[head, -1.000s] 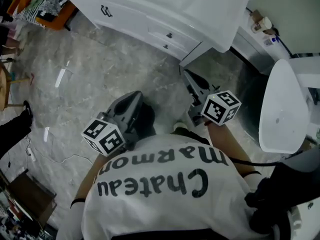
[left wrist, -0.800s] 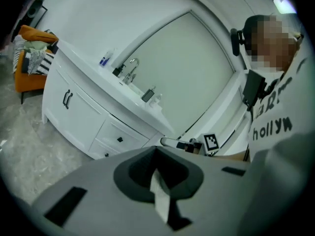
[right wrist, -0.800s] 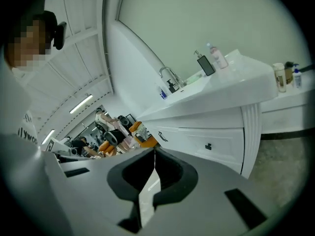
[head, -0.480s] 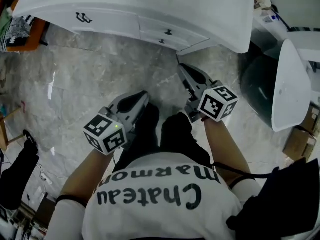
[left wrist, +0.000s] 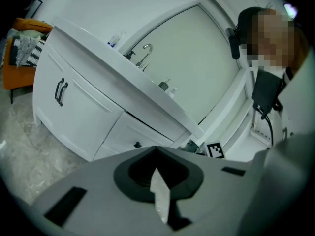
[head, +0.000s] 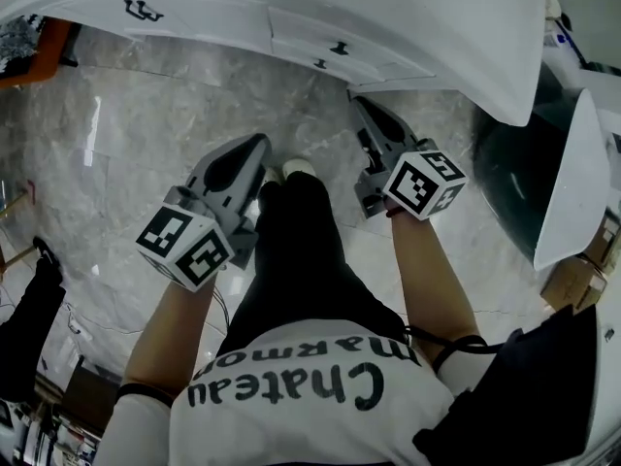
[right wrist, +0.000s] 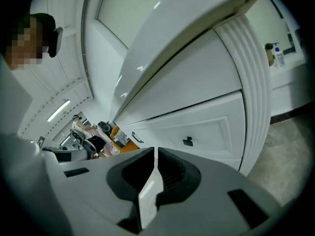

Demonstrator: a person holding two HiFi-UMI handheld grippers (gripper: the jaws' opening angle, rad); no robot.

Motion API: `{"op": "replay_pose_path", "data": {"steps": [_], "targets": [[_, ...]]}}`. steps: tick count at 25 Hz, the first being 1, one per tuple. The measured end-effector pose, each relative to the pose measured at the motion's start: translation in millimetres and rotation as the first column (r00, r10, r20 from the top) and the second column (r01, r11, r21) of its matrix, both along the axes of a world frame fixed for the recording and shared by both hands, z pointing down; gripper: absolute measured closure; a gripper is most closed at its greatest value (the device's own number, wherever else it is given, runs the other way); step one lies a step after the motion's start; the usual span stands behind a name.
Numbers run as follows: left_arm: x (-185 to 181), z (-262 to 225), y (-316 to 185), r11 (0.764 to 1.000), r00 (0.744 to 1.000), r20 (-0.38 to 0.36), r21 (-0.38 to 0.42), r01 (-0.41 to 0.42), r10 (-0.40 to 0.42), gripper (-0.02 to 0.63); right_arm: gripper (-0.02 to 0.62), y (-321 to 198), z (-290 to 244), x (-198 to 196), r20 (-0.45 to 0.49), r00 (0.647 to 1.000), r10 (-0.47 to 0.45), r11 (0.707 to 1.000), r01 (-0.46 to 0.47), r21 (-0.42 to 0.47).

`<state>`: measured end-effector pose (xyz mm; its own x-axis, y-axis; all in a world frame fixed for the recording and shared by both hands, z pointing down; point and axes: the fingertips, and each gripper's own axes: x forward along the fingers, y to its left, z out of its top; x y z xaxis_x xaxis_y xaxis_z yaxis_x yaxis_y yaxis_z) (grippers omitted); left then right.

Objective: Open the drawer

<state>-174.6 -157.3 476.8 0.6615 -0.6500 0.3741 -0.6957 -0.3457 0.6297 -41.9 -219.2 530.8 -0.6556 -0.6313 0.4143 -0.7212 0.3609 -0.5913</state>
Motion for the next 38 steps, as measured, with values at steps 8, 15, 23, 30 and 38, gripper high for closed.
{"op": "replay_pose_path", "data": {"steps": [8,15,23,30,38], "targets": [[-16,35,-3,0.996,0.996,0.020,-0.029,0.084,-0.084,0.601,0.509,-37,42,-14,0.031,0.999,0.009,1.000,-0.009,0.000],[-23,67,-7,0.996,0.996,0.028,-0.038,0.083,-0.082,0.601,0.440,-68,85,-10,-0.019,0.989,0.145,0.989,-0.145,-0.007],[-18,82,-15,0.999,0.999,0.014,-0.026,0.044,-0.043,0.601,0.377,-93,102,-2,-0.096,0.963,0.254,0.967,-0.254,0.011],[-27,82,-6,0.997,0.999,-0.006,-0.060,0.046,-0.047,0.601,0.417,-104,111,1,-0.225,0.904,0.364,0.924,-0.381,-0.032],[-50,33,9,0.992,0.997,0.006,-0.104,0.078,-0.078,0.601,0.448,-107,116,1,-0.442,0.797,0.412,0.861,-0.499,-0.097]]}}
